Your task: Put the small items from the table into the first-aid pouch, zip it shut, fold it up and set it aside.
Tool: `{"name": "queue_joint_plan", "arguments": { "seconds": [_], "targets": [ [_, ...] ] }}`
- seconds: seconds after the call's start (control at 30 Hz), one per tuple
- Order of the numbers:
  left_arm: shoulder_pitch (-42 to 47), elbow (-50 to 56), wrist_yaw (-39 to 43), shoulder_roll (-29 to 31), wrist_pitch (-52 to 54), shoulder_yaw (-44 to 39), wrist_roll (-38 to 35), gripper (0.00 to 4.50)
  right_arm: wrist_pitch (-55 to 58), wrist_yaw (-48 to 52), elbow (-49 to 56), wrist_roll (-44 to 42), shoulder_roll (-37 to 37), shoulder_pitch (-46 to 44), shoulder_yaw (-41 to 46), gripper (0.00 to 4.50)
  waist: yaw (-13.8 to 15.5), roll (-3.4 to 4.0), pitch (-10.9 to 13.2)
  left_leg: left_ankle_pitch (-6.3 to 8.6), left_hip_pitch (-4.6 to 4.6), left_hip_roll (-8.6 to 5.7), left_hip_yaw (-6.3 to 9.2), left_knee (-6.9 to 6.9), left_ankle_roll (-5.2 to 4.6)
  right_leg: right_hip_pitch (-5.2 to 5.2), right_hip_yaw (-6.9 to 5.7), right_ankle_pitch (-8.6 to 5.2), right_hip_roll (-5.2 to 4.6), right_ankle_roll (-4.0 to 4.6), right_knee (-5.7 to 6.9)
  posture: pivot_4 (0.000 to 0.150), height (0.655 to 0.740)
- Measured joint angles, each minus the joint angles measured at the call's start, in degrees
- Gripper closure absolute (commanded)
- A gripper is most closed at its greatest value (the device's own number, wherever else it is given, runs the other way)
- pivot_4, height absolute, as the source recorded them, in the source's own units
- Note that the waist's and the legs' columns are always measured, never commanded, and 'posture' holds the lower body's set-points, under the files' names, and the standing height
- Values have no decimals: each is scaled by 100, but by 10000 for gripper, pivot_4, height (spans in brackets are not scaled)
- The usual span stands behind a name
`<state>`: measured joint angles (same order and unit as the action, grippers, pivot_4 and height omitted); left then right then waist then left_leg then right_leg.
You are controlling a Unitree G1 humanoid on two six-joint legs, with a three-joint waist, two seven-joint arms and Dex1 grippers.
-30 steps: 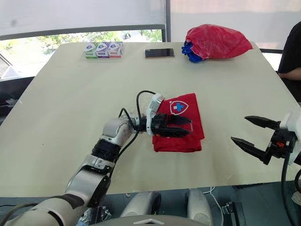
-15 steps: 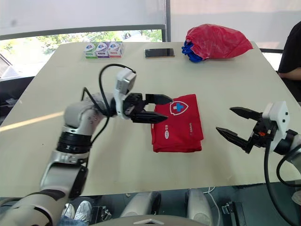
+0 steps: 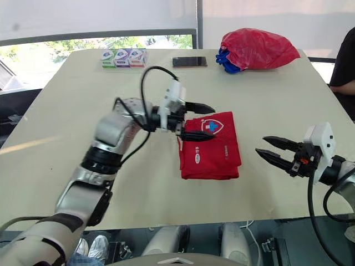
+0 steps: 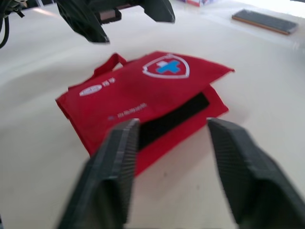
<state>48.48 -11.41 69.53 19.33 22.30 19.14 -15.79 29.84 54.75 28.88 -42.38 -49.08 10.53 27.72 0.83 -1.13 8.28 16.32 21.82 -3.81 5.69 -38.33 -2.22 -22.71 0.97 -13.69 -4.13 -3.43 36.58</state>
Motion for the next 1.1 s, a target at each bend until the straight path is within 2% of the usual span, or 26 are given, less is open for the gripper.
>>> {"name": "queue_joint_plan", "arguments": {
  "seconds": [0.2, 0.23, 0.27, 0.37, 0.4, 0.47, 0.53, 0.67, 0.87, 1.03, 1.1],
  "targets": [
    [228, -388, 3, -266, -194, 229, 345, 0, 1, 44, 63, -33, -9, 267, 444, 552, 0, -1, 1, 1, -2, 1, -3, 0, -2, 0, 1, 0, 1, -1, 2, 1500, 7400],
    [281, -474, 2, -335, -218, 246, 416, 5549, 1, 34, 95, -33, -9, 327, 520, 0, 0, -1, 1, 1, -1, 1, -3, -1, -2, 0, 0, 0, 1, -1, 2, 1500, 7400],
    [322, -546, -7, -398, -240, 271, 458, 7804, 1, 28, 141, -33, -7, 363, 543, 0, 1, -1, 1, 1, -2, 1, -3, -1, -2, 0, 0, 0, 1, -1, 2, 1500, 7400],
    [377, -748, -63, -577, -296, 287, 526, 22653, -1, -8, 238, -35, 15, 431, 549, 0, 2, -2, 2, 1, -1, 0, -3, -2, -2, 1, 0, 0, 1, -2, 2, 1500, 7400],
    [402, -853, -90, -666, -339, 288, 557, 25786, -2, -23, 244, -35, 29, 438, 550, 0, 1, -3, 2, 0, -1, 0, -3, -2, -1, 1, 1, 0, 1, -2, 2, 1500, 7400],
    [454, -938, -109, -783, -335, 278, 550, 37500, -3, -34, 246, -35, 40, 438, 550, 0, 3, -3, 2, 0, -1, 0, -3, -2, -1, 1, 0, 0, 1, -3, 2, 1500, 7400],
    [477, -934, -101, -881, -265, 227, 494, 44774, -4, -42, 253, -35, 50, 439, 550, 0, 2, -3, 2, 0, -1, 1, -2, -2, -1, 1, 0, 0, 1, -3, 2, 1500, 7400],
    [477, -905, -16, -894, -187, 226, 466, 44774, -4, -31, 254, -35, 51, 474, 558, 0, 0, -3, 2, 0, -2, 1, -3, -2, -1, 1, 0, 0, 1, -2, 3, 1500, 7400],
    [224, -926, 331, -677, -275, 701, 803, 44774, -6, -25, 253, -35, 52, 489, 608, 0, -1, -2, 1, 0, -2, 1, -3, -2, -1, 1, 1, 0, 2, -2, 3, 1500, 7400],
    [75, -1281, 271, -644, -1437, 1371, 1608, 44774, -6, -26, 253, -35, 54, 499, 608, 0, 19, -2, -1, 0, -8, 0, -3, -3, -1, 10, 2, 1, 0, -2, 2, 1500, 7400],
    [60, -1415, 246, -711, -1589, 1419, 1753, 44774, 3, -29, 253, -36, 54, 532, 607, 0, 18, 4, -9, 1, -10, 0, -2, -3, -3, 12, 1, 0, -1, -2, 2, 1500, 7400]
  ]
}}
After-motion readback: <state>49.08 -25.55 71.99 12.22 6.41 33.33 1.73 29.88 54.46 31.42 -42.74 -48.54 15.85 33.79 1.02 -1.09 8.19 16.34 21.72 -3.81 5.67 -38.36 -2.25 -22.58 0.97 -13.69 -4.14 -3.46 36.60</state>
